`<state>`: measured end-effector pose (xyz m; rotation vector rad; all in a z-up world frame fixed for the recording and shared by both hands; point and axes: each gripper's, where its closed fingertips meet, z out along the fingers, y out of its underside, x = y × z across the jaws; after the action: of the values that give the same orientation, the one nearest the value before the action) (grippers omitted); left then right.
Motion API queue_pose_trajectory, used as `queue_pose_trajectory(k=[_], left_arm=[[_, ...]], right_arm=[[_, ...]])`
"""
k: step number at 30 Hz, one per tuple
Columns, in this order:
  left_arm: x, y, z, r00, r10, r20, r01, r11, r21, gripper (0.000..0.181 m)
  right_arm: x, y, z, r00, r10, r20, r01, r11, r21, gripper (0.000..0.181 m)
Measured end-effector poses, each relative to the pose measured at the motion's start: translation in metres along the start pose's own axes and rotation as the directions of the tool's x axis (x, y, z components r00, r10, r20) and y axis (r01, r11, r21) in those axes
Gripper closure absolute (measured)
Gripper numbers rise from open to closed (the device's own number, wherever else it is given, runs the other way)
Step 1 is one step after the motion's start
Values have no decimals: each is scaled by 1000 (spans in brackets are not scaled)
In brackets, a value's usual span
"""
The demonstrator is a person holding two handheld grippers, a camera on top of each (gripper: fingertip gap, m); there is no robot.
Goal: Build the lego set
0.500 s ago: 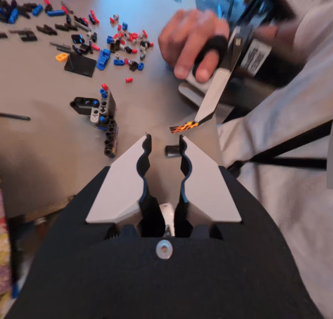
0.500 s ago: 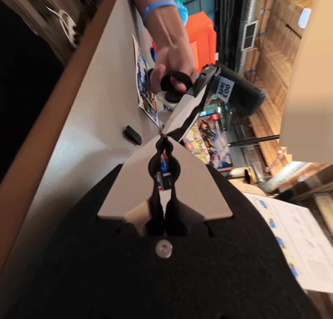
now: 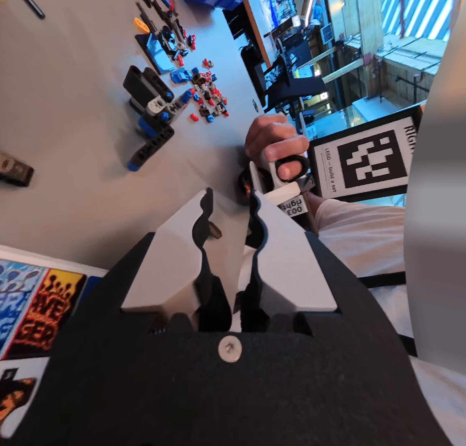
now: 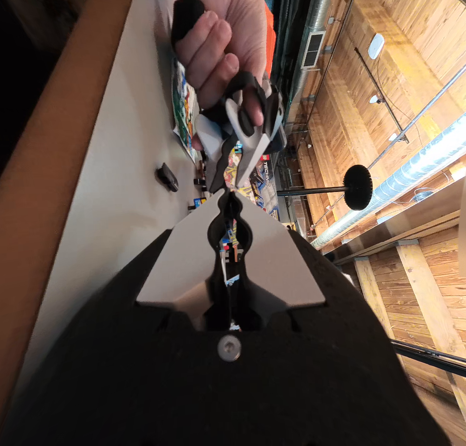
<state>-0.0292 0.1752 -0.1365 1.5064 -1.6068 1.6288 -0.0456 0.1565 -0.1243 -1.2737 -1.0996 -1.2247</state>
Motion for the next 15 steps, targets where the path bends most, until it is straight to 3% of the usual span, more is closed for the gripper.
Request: queue_pose_trajectory(k=[15], left_arm=[[10,7,12,999,-9,-39,8,999,-42,167]], right_arm=[[-4,-1,0,997,-75,1,75,997,-1,181]])
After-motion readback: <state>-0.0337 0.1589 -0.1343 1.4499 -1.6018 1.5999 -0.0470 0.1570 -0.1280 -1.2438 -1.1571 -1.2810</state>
